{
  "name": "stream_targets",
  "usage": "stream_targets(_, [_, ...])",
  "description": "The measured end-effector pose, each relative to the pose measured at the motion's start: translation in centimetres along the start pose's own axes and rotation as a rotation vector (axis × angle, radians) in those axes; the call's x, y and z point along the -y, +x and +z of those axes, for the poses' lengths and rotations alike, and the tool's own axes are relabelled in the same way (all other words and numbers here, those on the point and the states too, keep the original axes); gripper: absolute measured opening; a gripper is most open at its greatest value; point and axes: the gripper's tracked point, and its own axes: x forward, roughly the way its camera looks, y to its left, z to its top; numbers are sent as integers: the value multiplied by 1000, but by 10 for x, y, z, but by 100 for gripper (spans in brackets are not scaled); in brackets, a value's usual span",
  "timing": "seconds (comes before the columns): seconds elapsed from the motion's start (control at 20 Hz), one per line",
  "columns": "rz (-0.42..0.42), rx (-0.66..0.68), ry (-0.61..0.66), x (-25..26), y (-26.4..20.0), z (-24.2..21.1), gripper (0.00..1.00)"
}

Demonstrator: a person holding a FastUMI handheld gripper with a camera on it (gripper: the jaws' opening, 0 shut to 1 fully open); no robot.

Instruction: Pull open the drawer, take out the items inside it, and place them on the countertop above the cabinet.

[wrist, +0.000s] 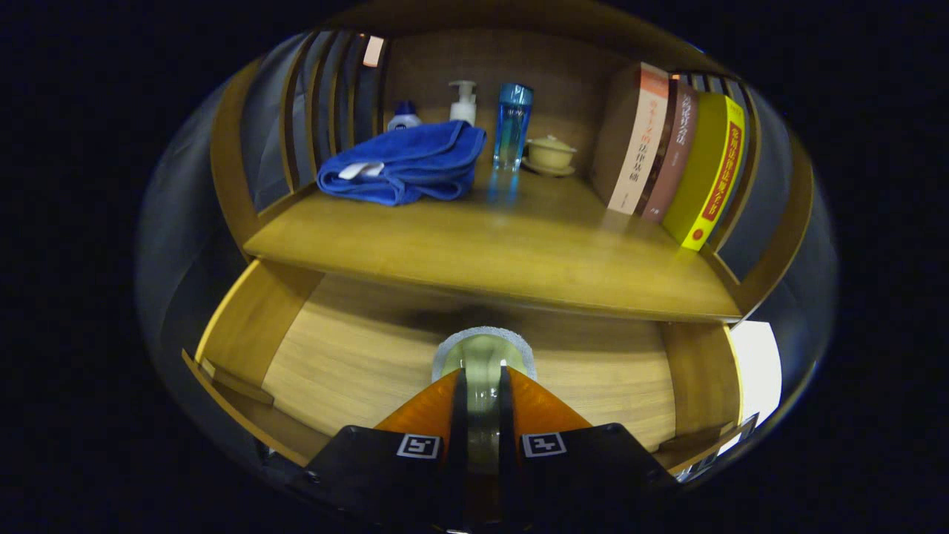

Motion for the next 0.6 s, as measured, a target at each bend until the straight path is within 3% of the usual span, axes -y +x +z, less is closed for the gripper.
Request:
stream_targets(0.25, [23,167,17,-2,-50,50,27])
stream_targets(0.4, [19,311,35,0,-72,106,26])
stream_targets(0.6, [-30,439,10,10,-63,168,26])
